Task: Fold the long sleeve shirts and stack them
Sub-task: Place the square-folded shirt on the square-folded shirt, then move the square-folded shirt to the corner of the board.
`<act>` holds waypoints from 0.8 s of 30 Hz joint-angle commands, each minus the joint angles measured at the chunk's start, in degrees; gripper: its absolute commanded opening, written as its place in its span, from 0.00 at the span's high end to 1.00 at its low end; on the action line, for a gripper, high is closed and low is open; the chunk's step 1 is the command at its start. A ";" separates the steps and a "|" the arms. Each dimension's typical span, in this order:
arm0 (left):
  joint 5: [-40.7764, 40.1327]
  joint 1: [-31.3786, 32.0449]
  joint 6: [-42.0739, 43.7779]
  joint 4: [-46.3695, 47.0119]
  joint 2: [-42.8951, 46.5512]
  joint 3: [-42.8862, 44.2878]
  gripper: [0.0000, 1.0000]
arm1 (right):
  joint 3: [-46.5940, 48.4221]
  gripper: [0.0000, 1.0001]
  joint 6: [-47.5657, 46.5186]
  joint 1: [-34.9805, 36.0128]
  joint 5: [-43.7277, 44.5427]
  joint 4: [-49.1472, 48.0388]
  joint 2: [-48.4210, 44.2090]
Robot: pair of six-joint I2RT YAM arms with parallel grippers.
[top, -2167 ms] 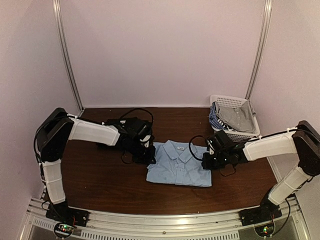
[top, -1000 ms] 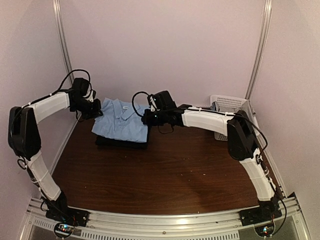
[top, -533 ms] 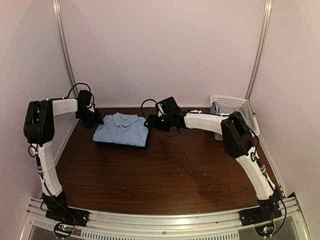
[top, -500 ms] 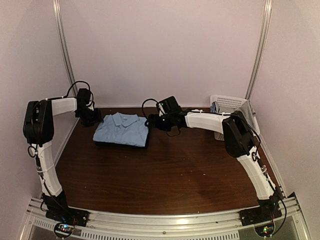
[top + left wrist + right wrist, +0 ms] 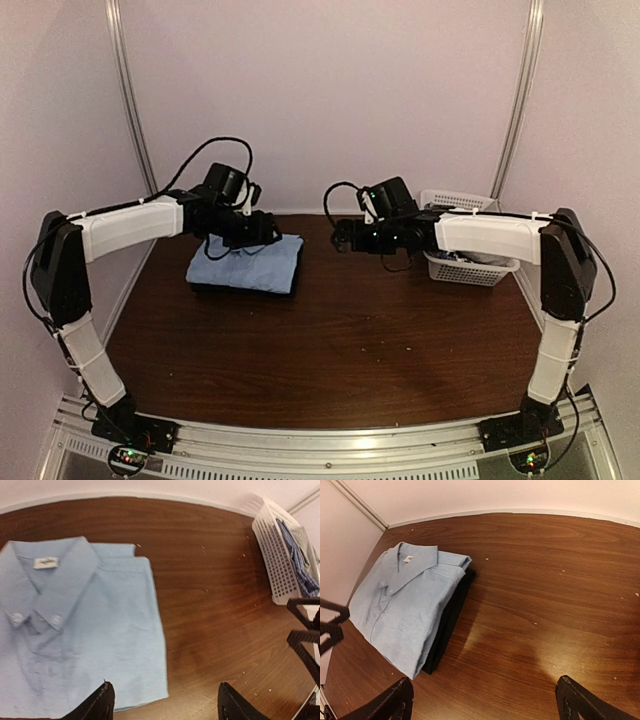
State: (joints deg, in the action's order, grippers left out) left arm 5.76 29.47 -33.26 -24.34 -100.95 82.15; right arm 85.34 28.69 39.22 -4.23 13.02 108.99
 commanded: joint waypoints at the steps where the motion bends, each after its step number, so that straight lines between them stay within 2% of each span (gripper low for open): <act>1: 1.25 5.72 -5.56 3.63 -5.29 0.80 0.28 | -8.04 0.00 -0.03 -1.42 5.80 -2.40 -6.98; 6: 1.96 9.61 -6.85 3.61 -14.45 6.60 0.29 | -13.77 0.00 0.04 -1.55 7.18 -2.57 -12.72; 13: -0.61 9.53 -7.23 0.87 -24.76 14.85 0.29 | -17.96 0.00 0.43 -1.71 7.39 -2.49 -16.49; 18: -2.46 6.72 -5.58 -0.25 -27.08 15.94 0.29 | -19.73 0.00 0.13 -1.78 7.66 -2.15 -17.88; 24: -1.52 0.08 -1.89 -0.91 -27.27 14.93 0.30 | -21.22 0.00 -0.17 -2.12 8.17 -1.52 -20.01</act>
State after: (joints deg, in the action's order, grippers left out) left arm 5.80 34.96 -38.76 -24.67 -127.85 96.33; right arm 65.19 28.69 37.56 2.02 11.38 92.36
